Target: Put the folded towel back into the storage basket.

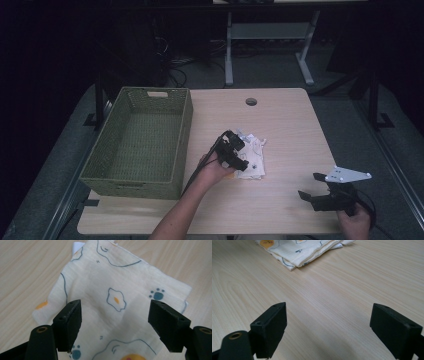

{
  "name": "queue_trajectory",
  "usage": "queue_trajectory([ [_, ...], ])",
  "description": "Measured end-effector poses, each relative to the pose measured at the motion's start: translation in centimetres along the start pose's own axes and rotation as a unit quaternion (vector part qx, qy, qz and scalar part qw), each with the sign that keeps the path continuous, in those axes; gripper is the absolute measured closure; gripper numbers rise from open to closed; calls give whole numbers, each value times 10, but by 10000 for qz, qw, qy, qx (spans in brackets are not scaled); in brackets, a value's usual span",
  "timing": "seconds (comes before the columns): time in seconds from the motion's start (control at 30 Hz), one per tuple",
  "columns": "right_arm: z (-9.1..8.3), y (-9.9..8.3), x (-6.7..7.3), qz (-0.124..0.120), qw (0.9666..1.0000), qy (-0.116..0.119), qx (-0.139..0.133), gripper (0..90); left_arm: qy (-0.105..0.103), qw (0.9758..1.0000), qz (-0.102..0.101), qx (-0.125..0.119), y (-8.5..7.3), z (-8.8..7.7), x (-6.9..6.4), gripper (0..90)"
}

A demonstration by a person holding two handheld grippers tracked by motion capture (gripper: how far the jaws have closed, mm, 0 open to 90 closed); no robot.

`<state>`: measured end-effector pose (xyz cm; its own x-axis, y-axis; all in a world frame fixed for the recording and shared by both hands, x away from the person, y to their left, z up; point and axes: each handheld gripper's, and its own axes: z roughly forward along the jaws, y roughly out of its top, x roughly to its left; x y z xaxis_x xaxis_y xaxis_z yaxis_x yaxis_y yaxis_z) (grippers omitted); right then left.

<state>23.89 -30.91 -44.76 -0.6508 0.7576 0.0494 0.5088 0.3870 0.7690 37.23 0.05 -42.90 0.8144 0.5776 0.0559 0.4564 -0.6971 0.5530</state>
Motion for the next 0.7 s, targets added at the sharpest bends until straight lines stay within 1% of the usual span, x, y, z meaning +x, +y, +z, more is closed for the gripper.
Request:
queue_trajectory([
  [0.03, -1, 0, 0, -6, 10000, 2, -11, 136, -61, 10000, -34, 41, 1, 3, 1, 273],
  [0.13, -2, 0, 1, -11, 10000, 9, -34, 135, -21, 9999, -47, 139, 3, 12, 4, 284],
  [0.17, -2, 0, 1, -22, 10000, 15, -46, 135, -40, 9998, -130, 164, 3, 14, 6, 287],
  [0.2, -2, 0, 1, -25, 10000, 27, -50, 135, -5, 9997, -122, 200, 4, 16, 8, 296],
  [0.3, -3, 0, 0, -2, 10000, 28, -47, 135, 79, 9994, -206, 280, 7, 22, 12, 304],
  [0.4, -4, 1, 1, -27, 10000, 34, -81, 135, 12, 9990, -266, 351, 6, 27, 14, 307],
  [0.43, -4, 1, 2, -27, 10000, 34, -75, 135, 23, 9989, -274, 370, 6, 29, 14, 313],
  [0.53, -3, 1, 2, -56, 10000, 43, -68, 135, 1, 9987, -338, 393, 7, 31, 15, 326],
  [0.57, -3, 1, 2, -61, 9999, 40, -68, 135, 36, 9986, -334, 419, 8, 32, 14, 327],
  [0.67, -3, 1, 3, -72, 9999, 40, -57, 135, 11, 9984, -332, 461, 9, 31, 13, 361],
  [0.7, -3, 1, 4, -80, 9999, 47, -62, 135, 8, 9983, -361, 460, 9, 31, 14, 367],
])
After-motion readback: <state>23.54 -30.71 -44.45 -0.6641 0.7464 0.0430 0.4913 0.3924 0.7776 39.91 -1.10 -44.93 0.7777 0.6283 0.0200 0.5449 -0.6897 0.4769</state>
